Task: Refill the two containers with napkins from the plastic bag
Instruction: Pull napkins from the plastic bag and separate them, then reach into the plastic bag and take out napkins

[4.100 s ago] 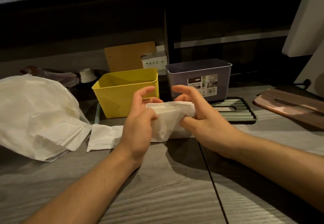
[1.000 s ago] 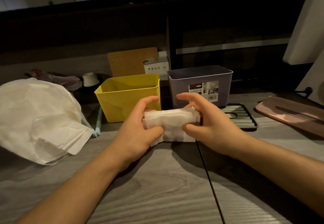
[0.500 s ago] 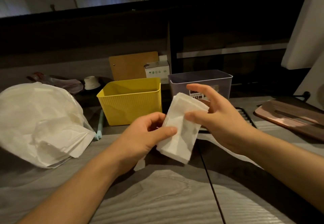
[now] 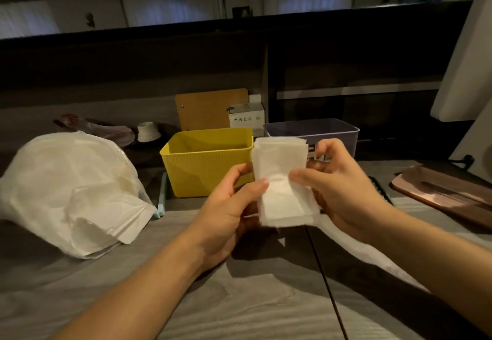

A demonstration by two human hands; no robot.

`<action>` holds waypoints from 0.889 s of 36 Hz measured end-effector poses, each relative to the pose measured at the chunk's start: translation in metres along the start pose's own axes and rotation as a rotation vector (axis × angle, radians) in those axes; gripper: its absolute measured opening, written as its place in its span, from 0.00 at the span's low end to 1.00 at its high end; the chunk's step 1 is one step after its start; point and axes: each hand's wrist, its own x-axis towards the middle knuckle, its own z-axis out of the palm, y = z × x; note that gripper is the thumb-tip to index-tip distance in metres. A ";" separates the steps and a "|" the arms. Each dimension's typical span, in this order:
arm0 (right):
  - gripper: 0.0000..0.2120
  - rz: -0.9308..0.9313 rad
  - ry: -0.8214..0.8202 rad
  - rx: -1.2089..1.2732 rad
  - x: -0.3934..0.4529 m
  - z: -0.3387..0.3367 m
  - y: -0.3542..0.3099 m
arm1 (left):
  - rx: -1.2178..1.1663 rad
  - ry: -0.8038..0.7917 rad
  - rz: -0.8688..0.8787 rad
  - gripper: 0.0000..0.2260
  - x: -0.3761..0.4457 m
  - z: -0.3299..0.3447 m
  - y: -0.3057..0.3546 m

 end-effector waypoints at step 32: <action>0.12 0.578 -0.148 -1.032 0.171 0.001 -0.054 | 0.073 -0.097 -0.029 0.10 0.006 -0.011 -0.002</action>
